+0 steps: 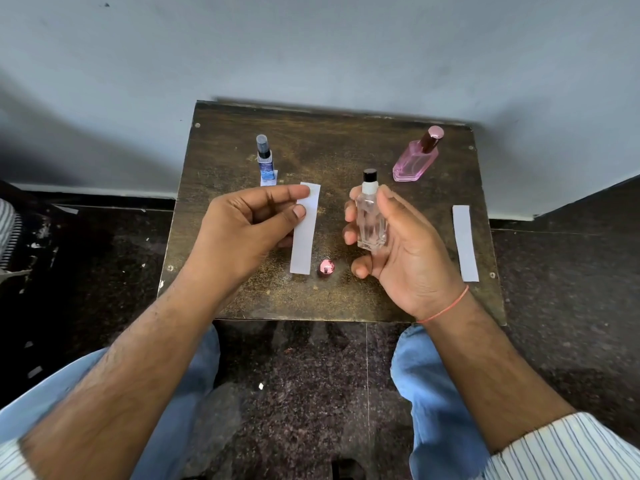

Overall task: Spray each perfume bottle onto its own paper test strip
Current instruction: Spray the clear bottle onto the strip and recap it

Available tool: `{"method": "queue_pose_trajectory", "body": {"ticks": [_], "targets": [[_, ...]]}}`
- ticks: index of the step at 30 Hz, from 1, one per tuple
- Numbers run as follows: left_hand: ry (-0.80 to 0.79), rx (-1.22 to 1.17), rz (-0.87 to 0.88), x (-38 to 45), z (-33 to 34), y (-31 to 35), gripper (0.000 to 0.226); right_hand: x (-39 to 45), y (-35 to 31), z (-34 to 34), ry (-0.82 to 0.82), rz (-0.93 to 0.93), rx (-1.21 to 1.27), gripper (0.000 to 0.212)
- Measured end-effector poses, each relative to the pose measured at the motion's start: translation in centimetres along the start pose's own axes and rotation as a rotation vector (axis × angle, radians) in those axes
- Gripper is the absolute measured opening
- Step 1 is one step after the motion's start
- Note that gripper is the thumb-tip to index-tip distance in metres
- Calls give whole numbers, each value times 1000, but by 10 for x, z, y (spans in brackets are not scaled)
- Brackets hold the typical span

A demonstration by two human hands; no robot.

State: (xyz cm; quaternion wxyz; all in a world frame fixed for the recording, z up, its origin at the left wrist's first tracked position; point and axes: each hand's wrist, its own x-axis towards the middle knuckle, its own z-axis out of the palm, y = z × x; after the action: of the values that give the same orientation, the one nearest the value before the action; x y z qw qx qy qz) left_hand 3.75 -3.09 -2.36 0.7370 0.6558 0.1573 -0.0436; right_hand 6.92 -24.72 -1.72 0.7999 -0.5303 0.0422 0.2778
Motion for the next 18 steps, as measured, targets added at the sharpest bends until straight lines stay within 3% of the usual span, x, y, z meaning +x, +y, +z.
{"method": "queue_pose_trajectory", "body": {"ticks": [5, 11, 18], "targets": [[-24, 19, 12, 1, -1, -1, 32, 0, 1, 2, -9, 35, 22, 46], [-80, 45, 49, -1, 0, 0, 45, 0, 2, 3, -42, 12, 30, 35], [-112, 63, 72, -1, 1, 1, 55, -2, -1, 4, -24, 2, -21, 49]]}}
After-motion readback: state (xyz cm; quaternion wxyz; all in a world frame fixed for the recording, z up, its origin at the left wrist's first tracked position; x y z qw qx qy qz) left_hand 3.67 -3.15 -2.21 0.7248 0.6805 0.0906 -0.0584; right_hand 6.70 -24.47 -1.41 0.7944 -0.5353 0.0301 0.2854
